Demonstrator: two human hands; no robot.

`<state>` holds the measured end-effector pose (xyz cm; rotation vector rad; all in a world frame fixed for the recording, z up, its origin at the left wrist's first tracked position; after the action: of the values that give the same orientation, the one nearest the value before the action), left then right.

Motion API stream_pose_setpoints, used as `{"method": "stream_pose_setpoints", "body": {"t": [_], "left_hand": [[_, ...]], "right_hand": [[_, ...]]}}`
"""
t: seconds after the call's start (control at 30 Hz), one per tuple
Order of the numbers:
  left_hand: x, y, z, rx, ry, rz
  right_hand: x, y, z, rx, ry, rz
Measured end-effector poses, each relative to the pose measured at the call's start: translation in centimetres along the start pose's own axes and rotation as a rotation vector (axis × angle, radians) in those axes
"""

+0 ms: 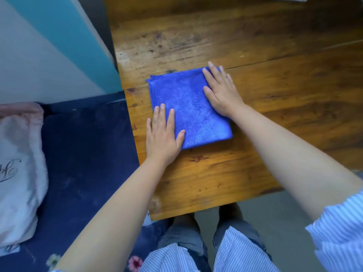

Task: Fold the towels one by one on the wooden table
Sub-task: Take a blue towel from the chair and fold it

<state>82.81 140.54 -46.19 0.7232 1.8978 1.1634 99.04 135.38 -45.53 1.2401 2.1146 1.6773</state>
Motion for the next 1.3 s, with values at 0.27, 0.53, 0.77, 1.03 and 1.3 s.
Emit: {"method": "stream_pose_setpoints", "body": {"t": [0.27,0.53,0.77,1.03,1.3], "left_hand": [[-2.4,2.0,-2.2,-0.326,-0.271,0.060],[-4.0,0.7,-3.7,-0.284,-0.129,0.056],[-3.1,0.0,-4.0,-0.139,0.106,-0.102],[-2.7,0.3,-6.4,-0.286,0.462,-0.241],[0.3,0.6,-14.6,-0.459,0.600,-0.458]], "right_hand": [[2.1,2.1,-8.4,-0.368,0.384,-0.058],[2.8,-1.9,-11.6,-0.079,0.627,-0.350],[4.6,-2.4,-10.4,0.132,0.663,-0.756],[5.0,2.0,-9.3,0.217,0.457,-0.365],[9.8,4.3,-13.0,0.184,0.597,-0.142]]}}
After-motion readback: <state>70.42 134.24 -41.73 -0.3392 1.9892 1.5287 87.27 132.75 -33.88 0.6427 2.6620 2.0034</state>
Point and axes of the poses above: each hand's wrist, its own z-axis towards the middle knuckle, its own y-axis out of the back of the hand, x = y × z, the point moved 10 cm from there along z, towards the middle knuckle, and after that the axes turned 1 degree about -y, right-handed, at the moved point
